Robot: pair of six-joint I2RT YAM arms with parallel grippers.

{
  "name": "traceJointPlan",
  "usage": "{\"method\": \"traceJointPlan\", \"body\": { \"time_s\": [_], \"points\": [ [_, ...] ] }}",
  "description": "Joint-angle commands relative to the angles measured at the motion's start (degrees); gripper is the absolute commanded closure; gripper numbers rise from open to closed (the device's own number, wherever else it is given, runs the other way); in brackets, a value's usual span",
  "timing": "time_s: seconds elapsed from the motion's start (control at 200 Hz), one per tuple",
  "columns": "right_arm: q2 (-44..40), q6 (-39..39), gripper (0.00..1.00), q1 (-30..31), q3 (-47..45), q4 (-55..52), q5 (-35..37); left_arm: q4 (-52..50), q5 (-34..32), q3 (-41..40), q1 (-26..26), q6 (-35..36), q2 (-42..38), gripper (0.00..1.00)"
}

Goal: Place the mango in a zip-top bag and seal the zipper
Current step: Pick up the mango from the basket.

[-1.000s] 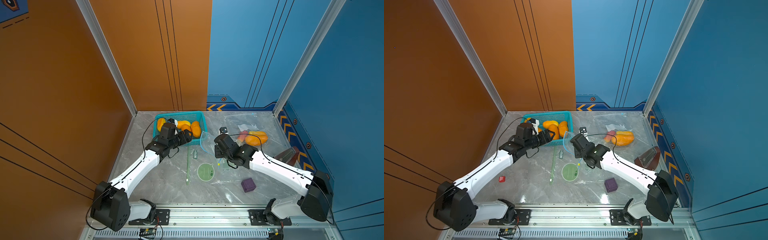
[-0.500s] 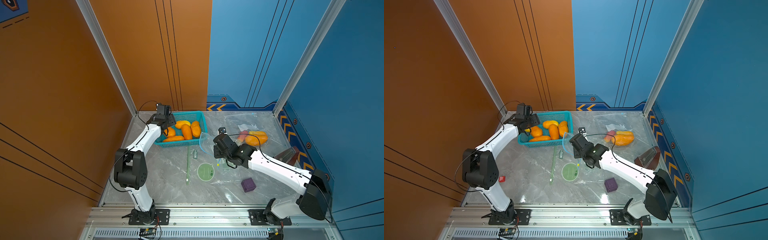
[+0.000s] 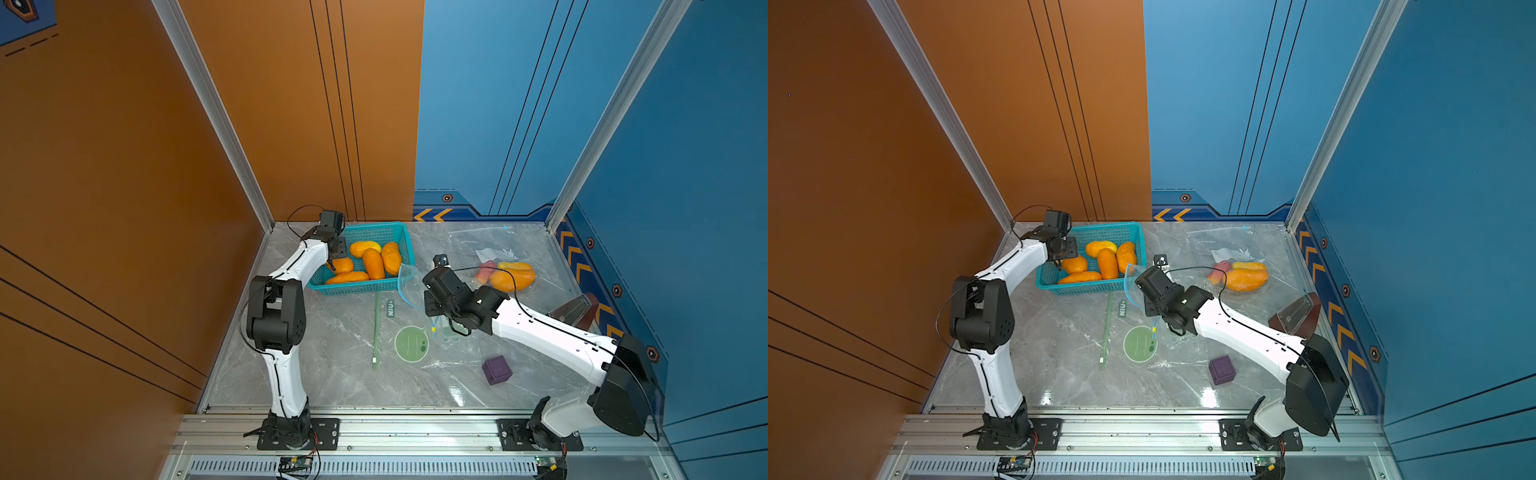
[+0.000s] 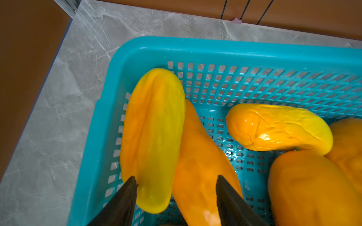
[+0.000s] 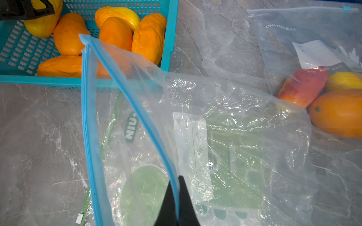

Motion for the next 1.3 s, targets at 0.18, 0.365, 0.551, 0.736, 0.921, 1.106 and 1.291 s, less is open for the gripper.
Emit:
{"method": "traceJointPlan", "body": {
  "time_s": [0.18,0.365,0.551,0.736,0.921,1.106,1.291],
  "points": [
    [0.62,0.11,0.96,0.31,2.16,-2.37,0.58,-2.58,-3.35,4.66,0.93,2.28,3.52,0.29],
    [0.53,-0.02,0.96,0.42,2.27,-2.76,0.69,-3.52,-2.71,7.89,1.12,2.47,6.84,0.30],
    [0.69,-0.11,0.96,0.59,2.36,-2.72,0.98,-4.59,-3.75,10.48,1.12,2.63,9.37,0.30],
    [1.11,-0.28,0.97,0.82,2.58,-2.72,1.06,-5.35,-3.63,12.59,1.12,2.66,11.26,0.30],
    [0.97,-0.37,0.97,1.17,2.52,-2.72,1.47,-6.32,-3.53,14.88,1.12,2.30,14.09,0.30],
    [0.71,-0.46,0.97,1.34,2.33,-2.99,2.05,-6.72,-2.15,16.16,1.25,0.82,16.34,0.33],
    [0.73,-0.46,0.97,1.48,2.20,-3.25,2.31,-6.73,-2.13,16.78,1.28,0.51,16.86,0.42]
  ]
}}
